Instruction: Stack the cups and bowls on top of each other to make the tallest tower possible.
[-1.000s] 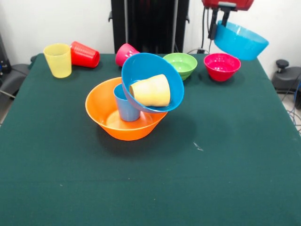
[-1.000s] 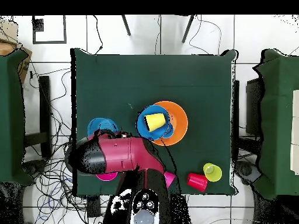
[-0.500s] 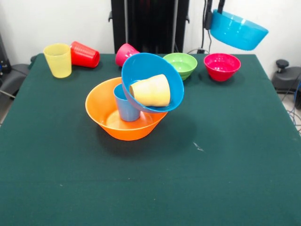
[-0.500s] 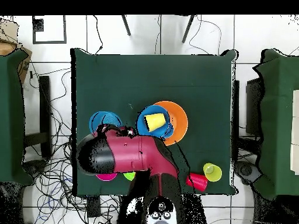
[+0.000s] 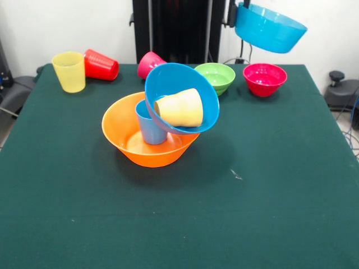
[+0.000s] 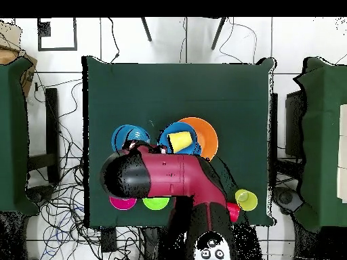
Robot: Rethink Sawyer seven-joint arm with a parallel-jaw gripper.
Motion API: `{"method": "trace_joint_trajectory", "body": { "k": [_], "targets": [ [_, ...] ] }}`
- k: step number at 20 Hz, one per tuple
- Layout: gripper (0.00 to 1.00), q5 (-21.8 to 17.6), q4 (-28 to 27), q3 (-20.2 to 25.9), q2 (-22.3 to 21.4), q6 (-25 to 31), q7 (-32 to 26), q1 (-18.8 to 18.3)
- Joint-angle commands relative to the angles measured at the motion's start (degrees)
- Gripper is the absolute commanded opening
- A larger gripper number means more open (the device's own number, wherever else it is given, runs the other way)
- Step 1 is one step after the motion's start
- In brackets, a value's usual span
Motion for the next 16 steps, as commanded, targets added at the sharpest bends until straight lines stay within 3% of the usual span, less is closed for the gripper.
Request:
{"method": "trace_joint_trajectory", "body": {
  "k": [1,16],
  "targets": [
    [0.0,-5.1,3.5,8.7,-0.7,6.0,-13.8,-3.5],
    [0.0,-7.2,5.7,13.0,-2.0,5.6,-13.7,-7.7]
  ]
}}
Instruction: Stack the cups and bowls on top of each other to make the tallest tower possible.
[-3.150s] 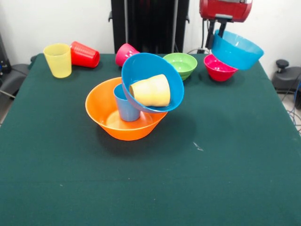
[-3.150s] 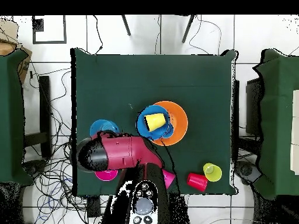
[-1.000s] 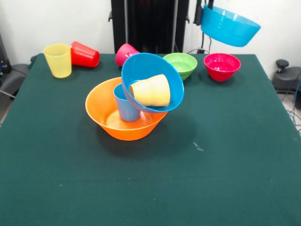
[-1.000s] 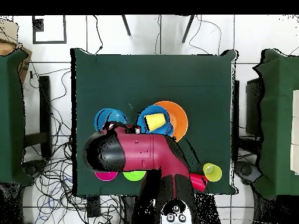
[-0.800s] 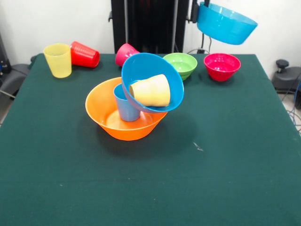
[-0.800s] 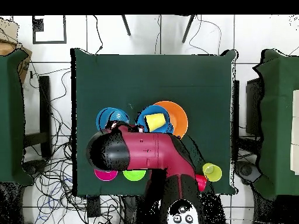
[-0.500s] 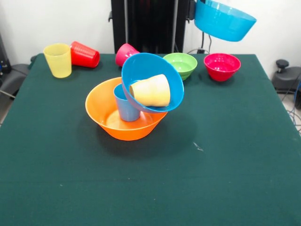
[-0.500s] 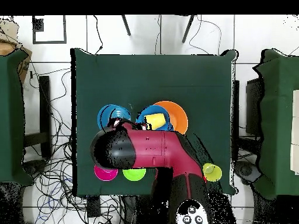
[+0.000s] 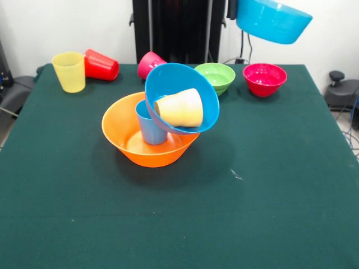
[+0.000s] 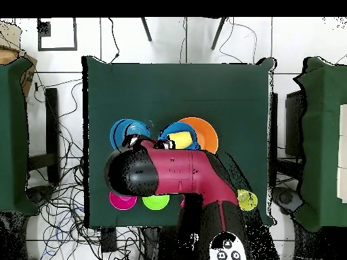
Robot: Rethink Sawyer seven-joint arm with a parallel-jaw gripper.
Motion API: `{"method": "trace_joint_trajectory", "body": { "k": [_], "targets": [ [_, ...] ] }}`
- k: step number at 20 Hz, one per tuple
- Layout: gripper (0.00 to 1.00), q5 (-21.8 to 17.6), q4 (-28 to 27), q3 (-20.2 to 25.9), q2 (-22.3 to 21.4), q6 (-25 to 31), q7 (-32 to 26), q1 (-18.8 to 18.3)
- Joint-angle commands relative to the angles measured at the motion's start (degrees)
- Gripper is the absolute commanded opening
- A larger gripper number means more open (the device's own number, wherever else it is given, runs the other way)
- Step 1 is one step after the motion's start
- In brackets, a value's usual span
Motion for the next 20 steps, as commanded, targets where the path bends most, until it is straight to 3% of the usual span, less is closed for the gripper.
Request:
{"method": "trace_joint_trajectory", "body": {
  "k": [1,11,20],
  "targets": [
    [0.0,-7.2,5.1,6.8,0.9,4.8,-13.8,-2.5],
    [0.0,-7.8,7.7,12.9,0.4,3.6,-15.1,-9.1],
    [0.0,-9.9,7.6,16.5,0.1,5.4,-14.1,-12.0]
  ]
}}
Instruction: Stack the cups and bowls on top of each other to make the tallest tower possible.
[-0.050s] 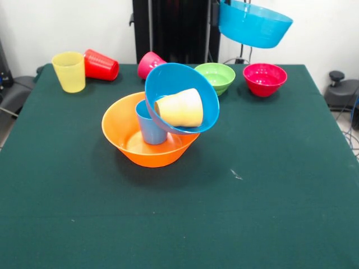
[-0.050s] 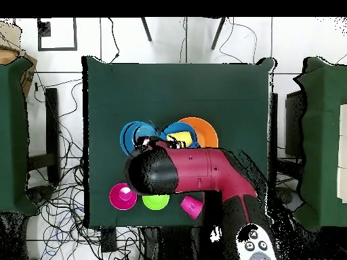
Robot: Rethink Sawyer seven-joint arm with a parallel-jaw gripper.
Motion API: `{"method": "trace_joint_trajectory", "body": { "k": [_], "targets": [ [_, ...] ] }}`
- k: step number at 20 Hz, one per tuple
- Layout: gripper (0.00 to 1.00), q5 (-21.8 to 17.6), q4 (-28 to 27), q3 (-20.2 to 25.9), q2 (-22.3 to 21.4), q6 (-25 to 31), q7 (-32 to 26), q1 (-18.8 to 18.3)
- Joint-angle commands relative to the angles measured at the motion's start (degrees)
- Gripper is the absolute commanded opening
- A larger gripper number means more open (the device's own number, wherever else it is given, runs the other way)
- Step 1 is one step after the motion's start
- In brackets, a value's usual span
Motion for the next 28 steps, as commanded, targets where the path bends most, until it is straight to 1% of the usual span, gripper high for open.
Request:
{"method": "trace_joint_trajectory", "body": {
  "k": [1,7,16,21,28],
  "targets": [
    [0.0,-5.7,4.3,6.8,0.5,5.5,-13.9,-1.7],
    [0.0,-7.0,5.5,8.9,0.8,3.9,-13.3,-3.6],
    [0.0,-8.2,7.4,13.3,0.4,3.8,-13.5,-7.5],
    [0.0,-7.5,8.9,15.6,0.0,4.5,-13.4,-10.0],
    [0.0,-8.1,9.9,18.4,-0.3,5.0,-13.7,-12.9]
  ]
}}
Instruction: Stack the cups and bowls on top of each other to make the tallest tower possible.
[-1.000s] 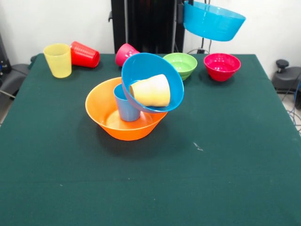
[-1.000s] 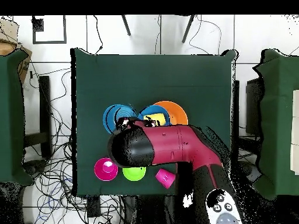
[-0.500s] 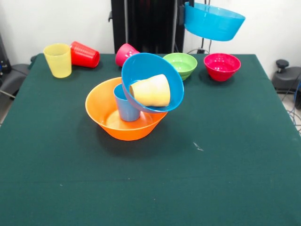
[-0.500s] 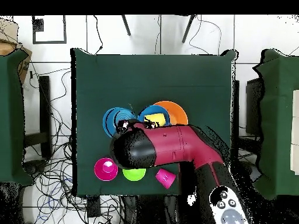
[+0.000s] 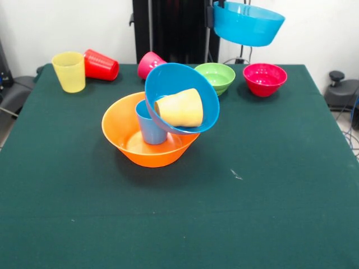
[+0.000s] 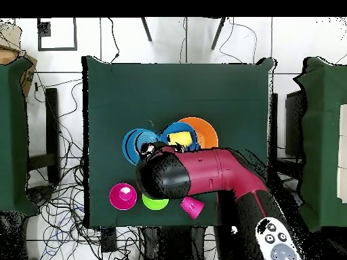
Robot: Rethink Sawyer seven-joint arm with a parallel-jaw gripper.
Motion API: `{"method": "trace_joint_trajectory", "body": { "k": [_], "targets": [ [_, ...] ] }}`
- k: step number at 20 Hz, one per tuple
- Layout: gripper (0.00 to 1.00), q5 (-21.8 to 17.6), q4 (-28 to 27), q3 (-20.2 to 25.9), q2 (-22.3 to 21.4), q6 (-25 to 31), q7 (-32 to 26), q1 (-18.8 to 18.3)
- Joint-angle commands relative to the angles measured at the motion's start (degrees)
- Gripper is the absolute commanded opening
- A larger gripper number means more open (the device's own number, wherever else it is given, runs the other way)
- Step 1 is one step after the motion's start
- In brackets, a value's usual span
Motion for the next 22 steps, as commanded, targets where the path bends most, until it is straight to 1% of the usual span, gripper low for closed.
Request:
{"method": "trace_joint_trajectory", "body": {
  "k": [1,3,7,13,22],
  "targets": [
    [0.0,-4.6,4.9,5.8,0.4,4.9,-13.7,-2.6],
    [0.0,-4.8,5.2,6.7,0.8,4.8,-13.4,-3.5],
    [0.0,-5.4,5.6,7.1,1.1,4.3,-12.1,-4.0],
    [0.0,-6.7,5.1,8.5,2.0,5.0,-13.2,-6.0],
    [0.0,-8.1,5.8,12.8,3.1,5.5,-15.6,-11.2]
  ]
}}
